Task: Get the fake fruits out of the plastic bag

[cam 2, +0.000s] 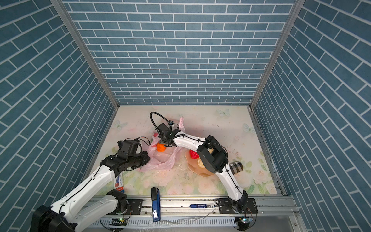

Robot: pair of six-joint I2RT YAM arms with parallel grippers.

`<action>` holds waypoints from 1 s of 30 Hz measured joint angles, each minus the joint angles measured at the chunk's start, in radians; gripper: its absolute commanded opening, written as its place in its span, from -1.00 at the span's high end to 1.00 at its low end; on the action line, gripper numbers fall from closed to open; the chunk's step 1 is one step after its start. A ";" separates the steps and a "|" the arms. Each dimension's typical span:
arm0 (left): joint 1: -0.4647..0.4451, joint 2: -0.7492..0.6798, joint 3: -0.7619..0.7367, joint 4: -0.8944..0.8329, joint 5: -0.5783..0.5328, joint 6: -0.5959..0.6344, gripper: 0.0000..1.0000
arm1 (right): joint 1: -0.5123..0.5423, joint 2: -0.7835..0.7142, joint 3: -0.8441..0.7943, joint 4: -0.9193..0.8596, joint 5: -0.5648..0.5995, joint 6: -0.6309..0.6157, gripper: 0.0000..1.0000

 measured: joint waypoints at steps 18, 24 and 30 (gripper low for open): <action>0.000 -0.018 -0.012 0.000 0.010 0.002 1.00 | -0.006 0.011 0.000 0.073 0.000 0.024 -0.49; 0.000 -0.018 -0.012 0.000 0.010 0.002 1.00 | -0.018 0.012 0.000 0.098 -0.002 0.024 -0.37; 0.000 -0.018 -0.012 0.000 0.010 0.002 1.00 | -0.025 0.018 -0.002 0.115 -0.008 0.025 -0.18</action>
